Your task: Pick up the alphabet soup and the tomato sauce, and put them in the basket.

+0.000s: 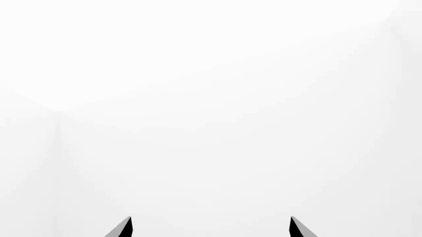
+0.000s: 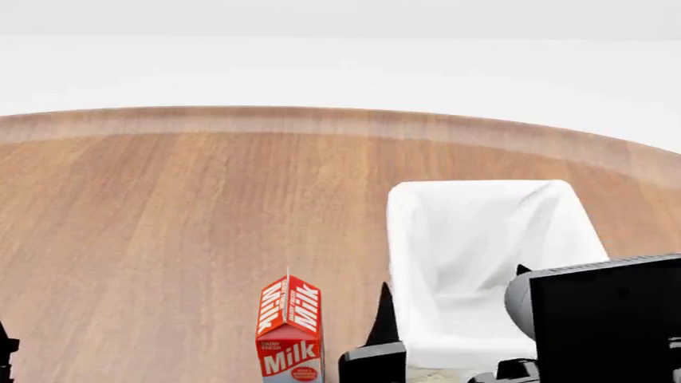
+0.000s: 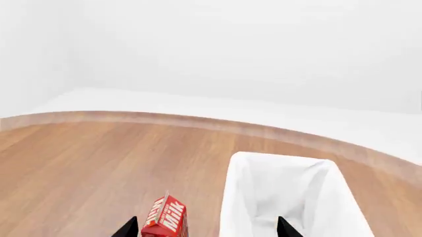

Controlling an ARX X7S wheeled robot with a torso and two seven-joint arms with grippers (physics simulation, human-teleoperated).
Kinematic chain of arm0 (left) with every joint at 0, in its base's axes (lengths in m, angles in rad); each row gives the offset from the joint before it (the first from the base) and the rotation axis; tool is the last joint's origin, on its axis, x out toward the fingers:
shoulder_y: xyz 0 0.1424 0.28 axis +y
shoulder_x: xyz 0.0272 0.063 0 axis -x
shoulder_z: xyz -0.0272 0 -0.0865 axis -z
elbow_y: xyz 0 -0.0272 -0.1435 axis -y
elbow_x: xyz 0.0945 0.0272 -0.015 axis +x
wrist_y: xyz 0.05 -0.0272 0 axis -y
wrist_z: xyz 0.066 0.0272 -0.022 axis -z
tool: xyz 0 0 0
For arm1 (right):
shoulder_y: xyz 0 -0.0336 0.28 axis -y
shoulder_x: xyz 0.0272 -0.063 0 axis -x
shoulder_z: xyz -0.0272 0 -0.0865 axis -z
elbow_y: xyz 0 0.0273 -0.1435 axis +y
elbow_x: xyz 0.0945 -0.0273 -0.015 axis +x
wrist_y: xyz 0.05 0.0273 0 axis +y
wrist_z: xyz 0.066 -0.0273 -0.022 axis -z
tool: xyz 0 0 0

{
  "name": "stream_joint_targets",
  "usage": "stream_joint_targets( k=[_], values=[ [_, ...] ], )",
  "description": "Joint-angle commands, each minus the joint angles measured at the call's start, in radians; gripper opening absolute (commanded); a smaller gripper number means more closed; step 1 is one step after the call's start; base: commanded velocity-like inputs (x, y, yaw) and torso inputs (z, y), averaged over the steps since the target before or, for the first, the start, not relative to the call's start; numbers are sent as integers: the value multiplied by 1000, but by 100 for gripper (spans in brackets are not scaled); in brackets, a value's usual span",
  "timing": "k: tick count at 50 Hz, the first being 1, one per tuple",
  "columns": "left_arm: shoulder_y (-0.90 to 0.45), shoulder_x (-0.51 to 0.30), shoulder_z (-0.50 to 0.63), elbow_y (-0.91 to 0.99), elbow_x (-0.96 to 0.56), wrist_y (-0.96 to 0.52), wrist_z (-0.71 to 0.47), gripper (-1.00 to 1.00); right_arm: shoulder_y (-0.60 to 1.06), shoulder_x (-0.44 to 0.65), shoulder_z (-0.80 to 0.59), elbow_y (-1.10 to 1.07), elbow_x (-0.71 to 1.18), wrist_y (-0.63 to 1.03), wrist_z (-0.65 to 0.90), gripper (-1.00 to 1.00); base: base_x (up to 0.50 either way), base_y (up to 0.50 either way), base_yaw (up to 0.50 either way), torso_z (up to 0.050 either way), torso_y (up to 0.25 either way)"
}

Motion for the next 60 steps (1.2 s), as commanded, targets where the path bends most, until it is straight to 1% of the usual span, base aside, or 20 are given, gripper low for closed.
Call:
stream_joint_targets(
  k=[1,2,3,4,6,10,13,16,18,19,20,21,22,23,27,34,38,39,41,60],
  values=[
    [11,13,-16,0,15,-1,13,100,-95,90,-87,-40,223,-26,140,100,0,0,0,0,0],
    [-2,13,-8,0,24,-15,16,100,-200,100,-85,-52,166,-53,96,100,0,0,0,0,0],
    [4,13,-5,0,25,-10,14,100,-164,106,-84,-46,214,-51,104,100,0,0,0,0,0],
    [-5,13,-5,0,26,-19,17,100,-257,111,-96,-46,150,-61,81,100,0,0,0,0,0],
    [-8,13,-5,0,28,-20,18,100,-294,117,-102,-44,136,-64,65,100,0,0,0,0,0],
    [-7,13,-5,0,28,-17,18,100,-245,117,-107,-54,214,-66,100,100,0,0,0,0,0],
    [-1,13,-11,0,23,-12,17,100,-388,122,-115,-71,104,-88,57,100,0,0,0,0,0],
    [4,13,-12,0,19,-7,14,100,-376,127,-112,-78,135,-87,69,100,0,0,0,0,0],
    [-2,13,-12,0,20,-12,16,100,-443,128,-124,-73,89,-88,50,100,0,0,0,0,0],
    [-4,13,-13,0,19,-13,16,100,-524,120,-133,-68,-8,-87,16,100,0,0,0,0,0],
    [-4,13,-13,0,19,-14,17,100,-498,128,-132,-70,34,-86,28,100,0,0,0,0,0],
    [-115,-137,137,0,-131,136,-133,100,-573,117,-143,-66,-57,-85,-1,100,0,0,0,0,0],
    [29,13,-9,0,17,20,7,100,-591,117,-147,-65,-75,-82,-6,100,0,0,0,0,0],
    [24,13,-7,0,21,15,8,100,-571,125,-153,-75,-31,-77,18,100,0,0,0,0,0],
    [6,13,4,0,30,-7,10,100,-723,109,-182,-64,-202,-76,-40,100,0,0,0,0,0],
    [22,13,-8,0,19,8,8,100,-788,119,-202,-73,-230,-78,-36,100,0,0,0,0,0],
    [25,13,-9,0,20,9,7,100,-861,105,-221,-58,-325,-79,-65,100,0,0,0,0,0],
    [27,13,-9,0,18,10,5,100,-834,119,-217,-89,-269,-77,-31,100,0,0,0,0,0],
    [33,13,-6,0,18,14,2,100,-871,108,-225,-78,-332,-74,-54,100,0,0,0,0,0],
    [36,13,-9,0,19,17,2,100,-896,133,-182,-52,-325,-92,-79,100,0,0,0,0,0]
  ],
)
